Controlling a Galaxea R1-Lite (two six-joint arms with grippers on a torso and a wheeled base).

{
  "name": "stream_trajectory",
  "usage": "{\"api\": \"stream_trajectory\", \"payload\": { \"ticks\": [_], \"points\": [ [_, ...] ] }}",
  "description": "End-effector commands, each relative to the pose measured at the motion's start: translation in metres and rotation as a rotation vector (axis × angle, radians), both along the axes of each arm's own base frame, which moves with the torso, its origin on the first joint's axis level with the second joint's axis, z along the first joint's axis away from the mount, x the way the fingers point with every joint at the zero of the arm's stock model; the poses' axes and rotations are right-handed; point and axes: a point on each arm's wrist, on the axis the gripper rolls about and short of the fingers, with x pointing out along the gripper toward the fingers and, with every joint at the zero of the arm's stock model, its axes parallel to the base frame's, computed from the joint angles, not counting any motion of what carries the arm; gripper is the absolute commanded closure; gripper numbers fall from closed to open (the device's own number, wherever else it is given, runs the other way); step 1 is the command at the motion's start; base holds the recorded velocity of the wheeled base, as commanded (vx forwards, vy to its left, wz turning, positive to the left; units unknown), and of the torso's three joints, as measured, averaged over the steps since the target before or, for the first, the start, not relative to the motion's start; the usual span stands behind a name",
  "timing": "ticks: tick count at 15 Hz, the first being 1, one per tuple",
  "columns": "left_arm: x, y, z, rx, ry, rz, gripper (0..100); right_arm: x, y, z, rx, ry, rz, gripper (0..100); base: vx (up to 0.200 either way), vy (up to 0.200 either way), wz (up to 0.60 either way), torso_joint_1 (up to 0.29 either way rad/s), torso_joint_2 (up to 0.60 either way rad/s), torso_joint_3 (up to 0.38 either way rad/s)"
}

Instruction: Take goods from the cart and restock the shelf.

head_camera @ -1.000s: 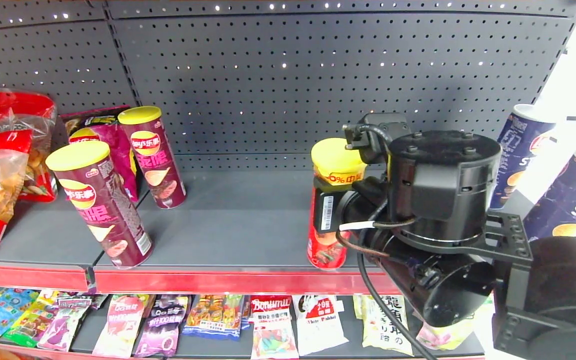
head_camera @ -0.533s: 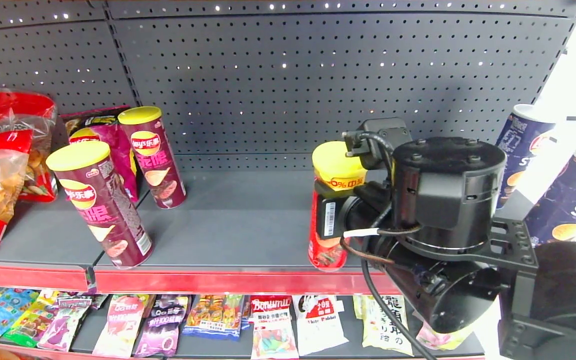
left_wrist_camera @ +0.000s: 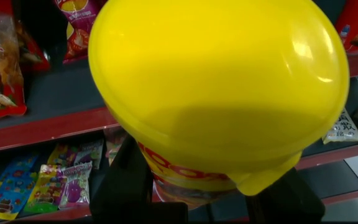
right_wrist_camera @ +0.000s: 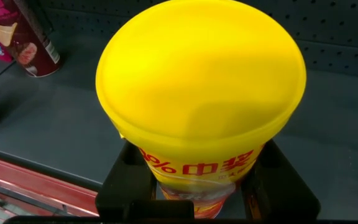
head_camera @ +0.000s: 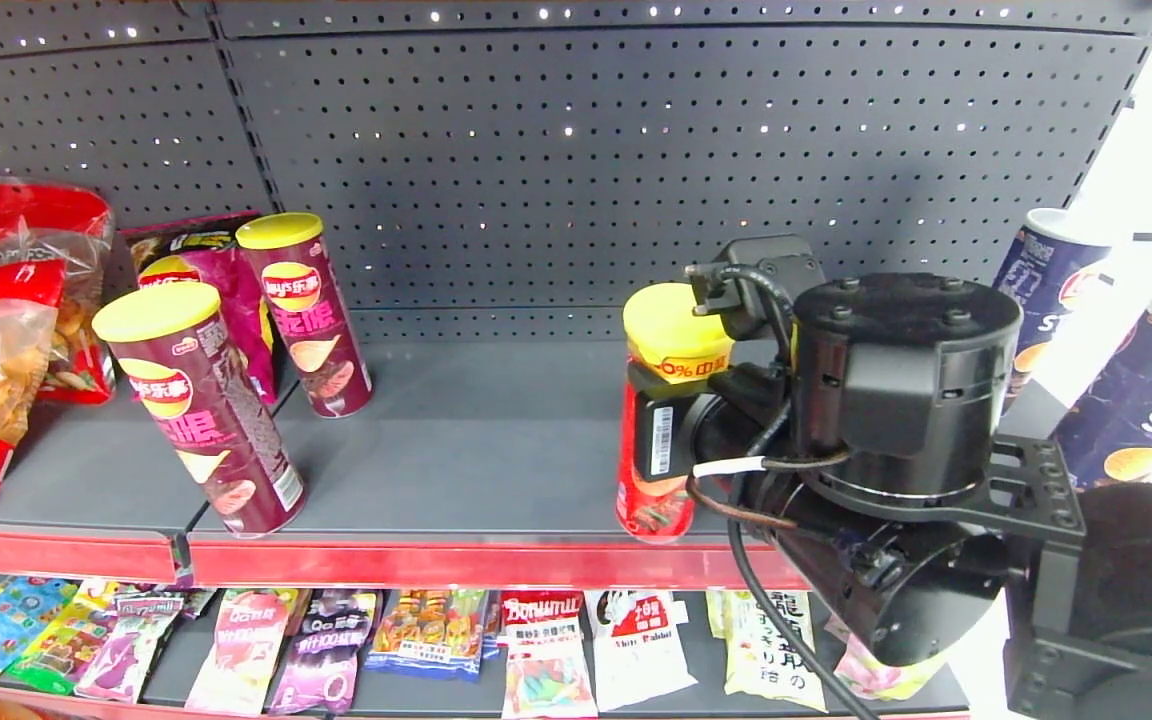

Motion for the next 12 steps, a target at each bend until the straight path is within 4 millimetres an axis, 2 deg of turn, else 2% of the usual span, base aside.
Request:
{"api": "stream_trajectory", "payload": {
  "ticks": [1,6,7,12],
  "points": [
    [0.0001,0.0,-0.0004,0.0,0.001,0.0,100,-0.0001,0.0,-0.0004,-0.001,0.0,-0.003,100,0.0,0.0,0.0,0.0,0.0,0.0],
    [0.0003,0.0,-0.0008,-0.001,0.003,0.0,100,0.0002,0.0014,-0.0006,0.0,0.0,-0.001,100,0.0,0.0,0.0,0.0,0.0,0.0],
    [0.0003,0.0,-0.0008,-0.001,0.003,0.0,100,0.0001,0.0011,-0.0015,-0.003,0.002,-0.003,0,0.0,0.0,0.0,0.0,0.0,0.0],
    [0.0007,0.0,-0.0037,0.0,0.01,0.002,100,-0.0019,-0.0001,-0.0005,0.004,0.001,-0.004,0,0.0,0.0,0.0,0.0,0.0,0.0]
  ]
}}
